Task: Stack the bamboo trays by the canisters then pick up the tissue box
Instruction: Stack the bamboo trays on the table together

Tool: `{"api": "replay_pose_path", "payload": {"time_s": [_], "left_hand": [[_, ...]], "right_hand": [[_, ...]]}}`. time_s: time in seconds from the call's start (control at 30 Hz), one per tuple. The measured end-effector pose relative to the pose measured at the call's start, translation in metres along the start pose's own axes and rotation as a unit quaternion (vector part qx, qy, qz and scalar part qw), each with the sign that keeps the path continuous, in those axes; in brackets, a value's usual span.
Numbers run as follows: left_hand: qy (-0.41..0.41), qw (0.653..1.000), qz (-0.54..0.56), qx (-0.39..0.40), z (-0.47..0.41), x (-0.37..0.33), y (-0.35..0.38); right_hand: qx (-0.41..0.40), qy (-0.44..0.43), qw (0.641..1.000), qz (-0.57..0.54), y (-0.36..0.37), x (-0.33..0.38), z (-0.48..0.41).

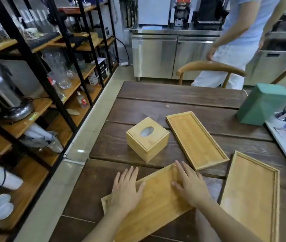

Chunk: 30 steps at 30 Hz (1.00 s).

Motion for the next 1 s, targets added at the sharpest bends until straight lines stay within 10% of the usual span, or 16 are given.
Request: {"api": "replay_pose_path", "payload": {"time_s": [0.5,0.67,0.83,1.0], "left_hand": [[0.030,0.996,0.022,-0.081,0.010,-0.010,0.000],[0.136,0.986,-0.019,-0.095,0.014,-0.019,-0.017],[0.320,0.922,-0.043,-0.211,0.008,-0.030,-0.037],[0.296,0.914,-0.060,-0.270,-0.002,-0.052,-0.074]], "right_hand": [[-0.006,0.033,0.989,-0.141,-0.016,-0.001,-0.002],[-0.105,-0.084,0.991,-0.017,-0.038,0.001,-0.003],[-0.020,-0.182,0.981,0.066,-0.063,0.002,0.000],[-0.168,-0.172,0.971,0.011,-0.078,-0.010,0.020]]}}
Point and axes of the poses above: each hand's wrist, its own z-axis away from the middle knuckle, its own y-axis out of the palm, x = y × z, the point moved 1 cm from there along -z, towards the middle knuckle, and after that the axes turned 3 degrees about x, right-handed, at the moved point
